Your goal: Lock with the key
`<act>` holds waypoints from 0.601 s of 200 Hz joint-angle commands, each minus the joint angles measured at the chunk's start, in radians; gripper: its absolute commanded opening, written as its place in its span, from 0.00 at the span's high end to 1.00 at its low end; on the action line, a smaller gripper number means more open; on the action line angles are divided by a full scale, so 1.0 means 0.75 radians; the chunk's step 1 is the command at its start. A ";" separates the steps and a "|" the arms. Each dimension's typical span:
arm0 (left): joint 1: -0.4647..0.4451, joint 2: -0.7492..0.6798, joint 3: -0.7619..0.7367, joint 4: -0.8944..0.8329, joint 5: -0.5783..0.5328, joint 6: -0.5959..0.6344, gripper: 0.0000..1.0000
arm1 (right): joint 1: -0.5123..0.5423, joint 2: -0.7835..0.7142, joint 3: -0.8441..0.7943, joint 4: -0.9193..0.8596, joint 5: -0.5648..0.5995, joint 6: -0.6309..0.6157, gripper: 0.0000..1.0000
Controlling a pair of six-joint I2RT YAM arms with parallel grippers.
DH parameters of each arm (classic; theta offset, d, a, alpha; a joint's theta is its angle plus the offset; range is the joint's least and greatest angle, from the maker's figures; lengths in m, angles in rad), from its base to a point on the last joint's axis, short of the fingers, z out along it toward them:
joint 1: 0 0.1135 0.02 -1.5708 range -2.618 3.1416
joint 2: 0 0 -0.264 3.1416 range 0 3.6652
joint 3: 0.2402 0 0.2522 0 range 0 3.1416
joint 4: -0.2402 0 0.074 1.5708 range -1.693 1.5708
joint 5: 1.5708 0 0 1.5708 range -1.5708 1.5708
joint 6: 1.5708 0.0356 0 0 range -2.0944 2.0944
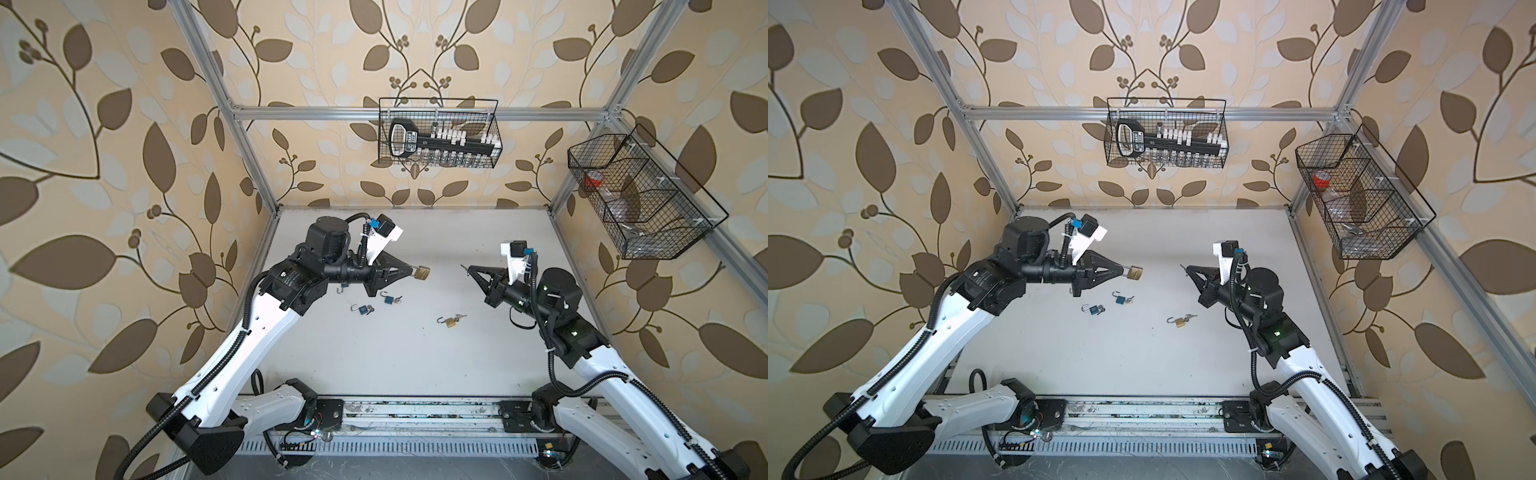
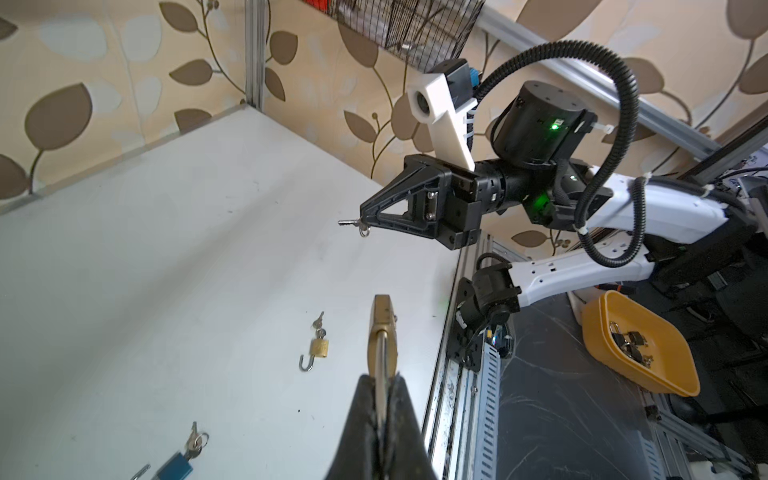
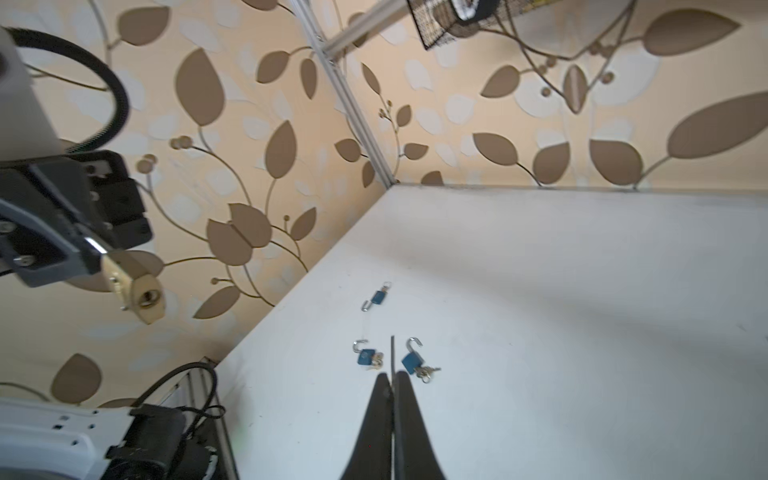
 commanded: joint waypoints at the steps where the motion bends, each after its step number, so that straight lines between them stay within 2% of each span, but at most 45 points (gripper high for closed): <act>1: -0.011 0.072 0.071 -0.060 -0.056 0.082 1.00 | -0.006 0.028 -0.053 -0.032 0.217 0.121 1.00; 26: -0.019 0.227 0.152 -0.120 -0.079 0.151 1.00 | -0.008 0.094 -0.076 -0.079 0.257 0.120 1.00; 68: -0.030 0.536 0.286 -0.165 -0.096 0.293 1.00 | -0.041 0.173 -0.124 -0.031 0.209 0.125 1.00; 90: -0.030 0.676 0.327 -0.202 -0.058 0.499 1.00 | -0.053 0.186 -0.131 -0.012 0.168 0.121 1.00; 120: -0.030 0.895 0.497 -0.363 -0.079 0.668 1.00 | -0.055 0.169 -0.140 -0.022 0.132 0.102 1.00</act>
